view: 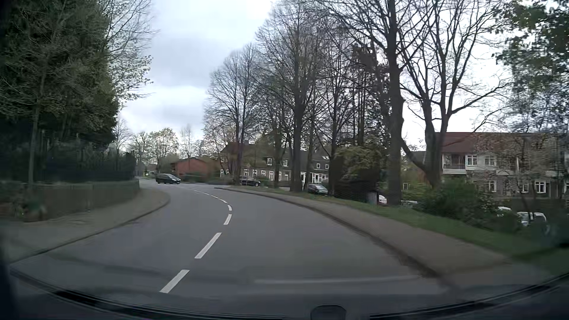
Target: Follow the waypoints while adhering to traffic rules and regulations
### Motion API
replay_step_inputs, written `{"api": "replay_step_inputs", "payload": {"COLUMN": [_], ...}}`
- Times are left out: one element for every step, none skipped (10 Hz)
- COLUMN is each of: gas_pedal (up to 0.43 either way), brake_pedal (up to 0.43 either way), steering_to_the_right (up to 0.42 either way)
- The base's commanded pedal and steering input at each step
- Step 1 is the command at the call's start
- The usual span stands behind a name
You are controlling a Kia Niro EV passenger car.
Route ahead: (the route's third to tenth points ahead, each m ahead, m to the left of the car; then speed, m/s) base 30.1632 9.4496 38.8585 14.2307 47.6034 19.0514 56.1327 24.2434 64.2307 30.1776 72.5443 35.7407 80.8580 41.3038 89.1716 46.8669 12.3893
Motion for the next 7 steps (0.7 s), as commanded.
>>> {"api": "replay_step_inputs", "payload": {"gas_pedal": [0.157,0.157,0.157,0.157,0.169,0.169,0.177], "brake_pedal": [0.0,0.0,0.0,0.0,0.0,0.0,0.0], "steering_to_the_right": [-0.055,-0.055,-0.056,-0.057,-0.059,-0.062,-0.063]}}
